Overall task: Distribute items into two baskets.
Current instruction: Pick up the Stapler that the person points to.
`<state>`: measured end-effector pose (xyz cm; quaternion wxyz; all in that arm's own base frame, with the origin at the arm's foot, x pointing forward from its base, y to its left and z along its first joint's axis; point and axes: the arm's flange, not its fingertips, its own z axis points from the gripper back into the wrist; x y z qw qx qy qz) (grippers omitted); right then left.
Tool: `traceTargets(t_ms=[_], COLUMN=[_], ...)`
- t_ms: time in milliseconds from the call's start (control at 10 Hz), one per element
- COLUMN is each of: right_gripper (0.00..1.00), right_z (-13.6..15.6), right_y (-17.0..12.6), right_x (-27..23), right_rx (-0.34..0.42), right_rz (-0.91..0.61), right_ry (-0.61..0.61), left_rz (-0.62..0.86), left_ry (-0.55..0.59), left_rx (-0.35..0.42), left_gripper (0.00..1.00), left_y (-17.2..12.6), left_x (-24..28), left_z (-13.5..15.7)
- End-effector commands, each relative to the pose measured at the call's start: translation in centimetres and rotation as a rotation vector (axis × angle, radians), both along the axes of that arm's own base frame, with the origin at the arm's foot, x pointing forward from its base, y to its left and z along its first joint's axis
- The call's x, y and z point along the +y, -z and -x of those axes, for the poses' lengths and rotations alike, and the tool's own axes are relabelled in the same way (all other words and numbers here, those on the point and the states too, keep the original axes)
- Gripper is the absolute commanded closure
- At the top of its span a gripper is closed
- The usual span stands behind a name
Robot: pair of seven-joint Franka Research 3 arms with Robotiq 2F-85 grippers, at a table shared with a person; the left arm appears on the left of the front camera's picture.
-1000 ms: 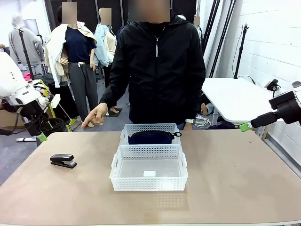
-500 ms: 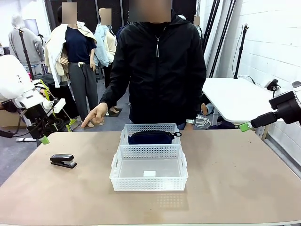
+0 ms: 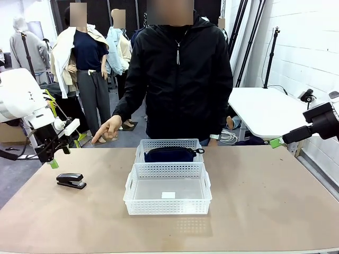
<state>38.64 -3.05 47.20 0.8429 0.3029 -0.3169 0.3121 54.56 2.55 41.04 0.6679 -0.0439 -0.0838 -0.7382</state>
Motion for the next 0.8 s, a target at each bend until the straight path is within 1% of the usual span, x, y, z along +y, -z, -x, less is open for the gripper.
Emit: traceTargets(t_ms=[0,200,500,700], right_gripper=[0.0,0.0,0.0,0.0], right_z=[0.0,0.0,0.0,0.0], right_y=[0.0,0.0,0.0,0.0], right_x=[0.2,0.2,0.2,0.2], right_rx=[0.013,0.013,0.013,0.013], right_rz=[-0.011,-0.011,-0.011,-0.011], right_ry=[0.005,0.005,0.005,0.005], left_rz=[-0.017,-0.014,-0.02,-0.031], left_ry=[0.033,0.055,0.055,0.058], left_rx=[-0.017,-0.046,-0.017,-0.018], left_gripper=[0.0,0.0,0.0,0.0], left_y=[1.7,3.1,5.1,6.3], left_x=[0.1,-0.3,-0.9,-1.2], left_z=[0.0,-0.2,-0.3,-0.4])
